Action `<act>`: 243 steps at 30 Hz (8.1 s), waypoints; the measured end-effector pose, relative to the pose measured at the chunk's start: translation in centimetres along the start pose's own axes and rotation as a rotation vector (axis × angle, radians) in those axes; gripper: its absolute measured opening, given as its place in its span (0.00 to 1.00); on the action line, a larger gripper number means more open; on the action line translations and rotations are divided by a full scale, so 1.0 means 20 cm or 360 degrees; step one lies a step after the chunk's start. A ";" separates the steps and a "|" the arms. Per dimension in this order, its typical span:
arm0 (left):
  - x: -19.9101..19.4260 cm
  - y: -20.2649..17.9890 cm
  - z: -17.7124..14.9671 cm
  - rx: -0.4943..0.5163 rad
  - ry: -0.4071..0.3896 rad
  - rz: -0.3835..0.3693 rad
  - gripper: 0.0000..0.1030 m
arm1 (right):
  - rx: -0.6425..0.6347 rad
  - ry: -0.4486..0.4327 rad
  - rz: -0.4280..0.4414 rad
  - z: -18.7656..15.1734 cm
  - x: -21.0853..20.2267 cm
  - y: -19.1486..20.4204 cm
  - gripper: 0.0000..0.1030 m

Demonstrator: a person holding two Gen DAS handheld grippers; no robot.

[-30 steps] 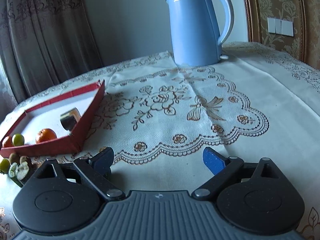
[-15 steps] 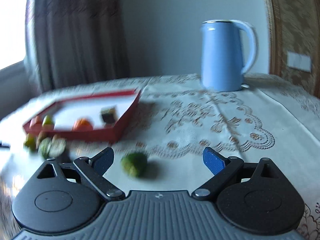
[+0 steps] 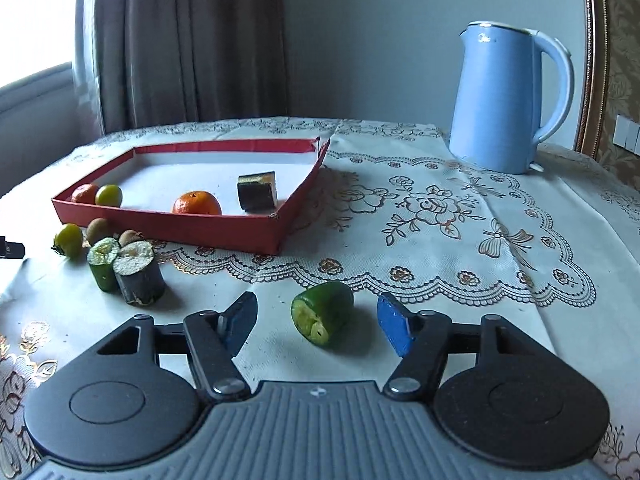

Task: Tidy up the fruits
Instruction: 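Grasp the green lime half with the right gripper, then carry the lime half into the red box and open the right gripper, then move the left gripper to the second green tomato and close on it, then lower the green tomato into the red box and open the left gripper, then grasp the round dark eggplant slice with the right gripper, then carry the eggplant slice into the red box and open the right gripper, then move the left gripper to the brown kiwi and close on it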

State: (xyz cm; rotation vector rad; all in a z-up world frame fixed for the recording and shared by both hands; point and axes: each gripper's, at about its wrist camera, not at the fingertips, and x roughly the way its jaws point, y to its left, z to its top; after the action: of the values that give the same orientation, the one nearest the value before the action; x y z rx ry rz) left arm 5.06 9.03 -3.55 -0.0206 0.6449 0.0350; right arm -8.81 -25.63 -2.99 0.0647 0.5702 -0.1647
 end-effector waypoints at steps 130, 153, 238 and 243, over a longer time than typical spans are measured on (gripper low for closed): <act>-0.14 -0.69 0.24 0.0412 -0.0438 -0.0459 1.00 | 0.0200 0.0226 -0.0278 0.13 0.26 -0.24 1.00; 0.01 -0.25 -0.03 0.0257 0.0006 -0.0161 1.00 | -0.0257 -0.0228 0.0319 0.09 -0.05 0.09 1.00; -0.01 -0.28 -0.03 0.0288 -0.0009 -0.0124 1.00 | 0.0029 0.0220 -0.0060 0.09 0.23 -0.10 1.00; -0.08 -0.39 -0.01 0.0380 -0.0076 -0.0190 1.00 | 0.0028 0.0220 -0.0060 0.09 0.23 -0.11 1.00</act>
State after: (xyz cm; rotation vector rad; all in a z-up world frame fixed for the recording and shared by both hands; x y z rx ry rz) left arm 4.03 1.11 -2.75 0.1718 0.5956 -0.1566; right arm -4.39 -28.64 -3.92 0.0829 0.7084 -0.2029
